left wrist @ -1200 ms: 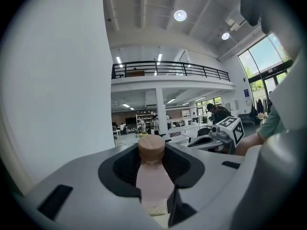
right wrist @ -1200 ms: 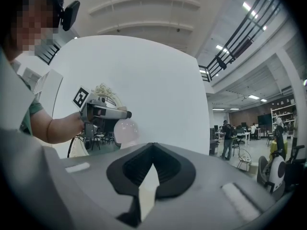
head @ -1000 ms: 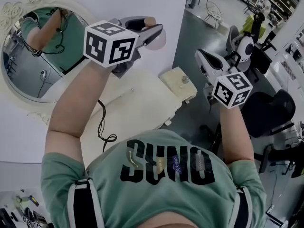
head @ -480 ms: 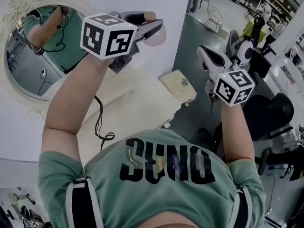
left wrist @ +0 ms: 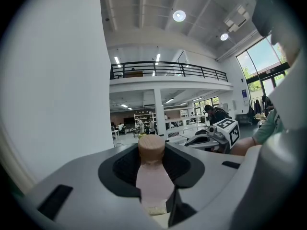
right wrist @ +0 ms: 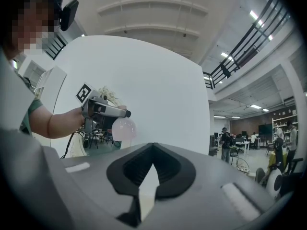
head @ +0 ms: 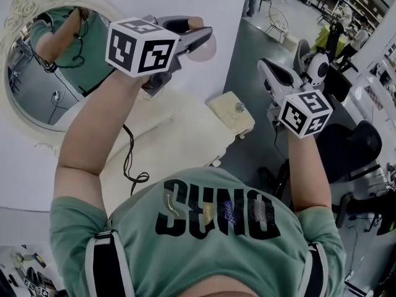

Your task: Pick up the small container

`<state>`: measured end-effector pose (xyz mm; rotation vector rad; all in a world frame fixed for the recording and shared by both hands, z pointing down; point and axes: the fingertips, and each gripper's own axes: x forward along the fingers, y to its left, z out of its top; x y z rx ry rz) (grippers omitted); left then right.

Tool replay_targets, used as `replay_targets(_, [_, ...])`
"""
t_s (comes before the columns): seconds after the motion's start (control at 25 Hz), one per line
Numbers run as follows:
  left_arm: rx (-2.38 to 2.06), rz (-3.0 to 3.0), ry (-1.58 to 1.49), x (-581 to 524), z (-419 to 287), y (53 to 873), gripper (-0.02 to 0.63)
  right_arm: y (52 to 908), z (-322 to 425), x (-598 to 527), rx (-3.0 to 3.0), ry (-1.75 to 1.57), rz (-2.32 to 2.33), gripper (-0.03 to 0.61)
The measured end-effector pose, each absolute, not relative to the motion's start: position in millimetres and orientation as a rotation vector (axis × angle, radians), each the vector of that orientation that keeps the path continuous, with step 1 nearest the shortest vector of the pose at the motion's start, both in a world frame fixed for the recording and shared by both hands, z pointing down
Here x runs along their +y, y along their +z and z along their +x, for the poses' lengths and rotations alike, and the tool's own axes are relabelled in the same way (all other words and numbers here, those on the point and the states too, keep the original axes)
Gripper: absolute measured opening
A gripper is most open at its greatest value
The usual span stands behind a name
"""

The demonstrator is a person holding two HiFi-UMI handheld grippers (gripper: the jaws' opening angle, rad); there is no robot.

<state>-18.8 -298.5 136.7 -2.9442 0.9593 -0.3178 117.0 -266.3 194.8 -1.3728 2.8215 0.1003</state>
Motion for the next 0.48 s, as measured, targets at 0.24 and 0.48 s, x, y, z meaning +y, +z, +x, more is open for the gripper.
replay_targets(0.24, [0.952,-2.952,-0.329,-297.8,-17.1,141.8,0.137,194.3,120.5,-266.4,2.8,0.098,-1.374,0.009])
replay_targets(0.48, [0.952,-2.956,-0.337,-298.3,-16.1,144.9,0.137,194.9,126.6,-268.7,2.789,0.065,-1.379,0.008])
